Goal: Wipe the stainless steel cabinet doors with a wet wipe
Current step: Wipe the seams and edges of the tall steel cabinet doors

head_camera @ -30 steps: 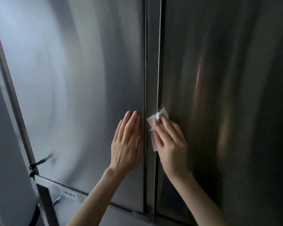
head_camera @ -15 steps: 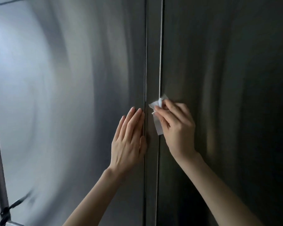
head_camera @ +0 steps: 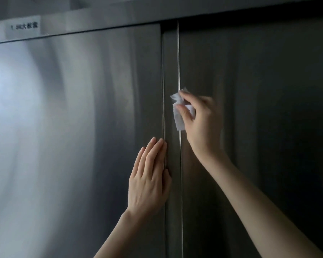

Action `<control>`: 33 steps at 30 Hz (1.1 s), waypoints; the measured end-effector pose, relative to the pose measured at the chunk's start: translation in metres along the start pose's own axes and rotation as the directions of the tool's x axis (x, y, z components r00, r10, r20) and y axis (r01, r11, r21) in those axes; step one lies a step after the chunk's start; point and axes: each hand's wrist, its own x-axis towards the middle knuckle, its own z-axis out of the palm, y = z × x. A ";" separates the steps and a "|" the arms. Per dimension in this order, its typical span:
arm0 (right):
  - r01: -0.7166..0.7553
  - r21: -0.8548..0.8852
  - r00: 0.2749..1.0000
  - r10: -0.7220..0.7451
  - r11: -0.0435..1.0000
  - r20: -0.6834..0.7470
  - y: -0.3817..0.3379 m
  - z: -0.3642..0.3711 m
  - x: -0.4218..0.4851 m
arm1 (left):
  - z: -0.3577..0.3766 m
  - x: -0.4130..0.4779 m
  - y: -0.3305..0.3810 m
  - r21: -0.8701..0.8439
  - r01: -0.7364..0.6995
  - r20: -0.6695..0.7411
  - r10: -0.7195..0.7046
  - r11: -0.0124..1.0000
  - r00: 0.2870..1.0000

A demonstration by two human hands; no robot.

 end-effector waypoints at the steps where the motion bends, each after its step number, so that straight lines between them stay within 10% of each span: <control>1: 0.006 -0.002 1.000 -0.006 1.000 0.030 0.002 -0.002 0.003 | 0.001 0.000 -0.001 -0.001 -0.005 -0.002 0.005 1.000 1.000; 23: -0.074 0.015 0.993 0.072 0.997 0.097 0.001 -0.027 -0.108 | -0.014 -0.126 0.010 -0.089 0.056 0.144 -0.043 0.994 0.989; 33: -0.395 -0.152 0.826 0.423 0.906 0.373 -0.021 -0.097 -0.398 | -0.031 -0.258 0.038 -0.186 0.082 0.478 0.017 0.979 0.878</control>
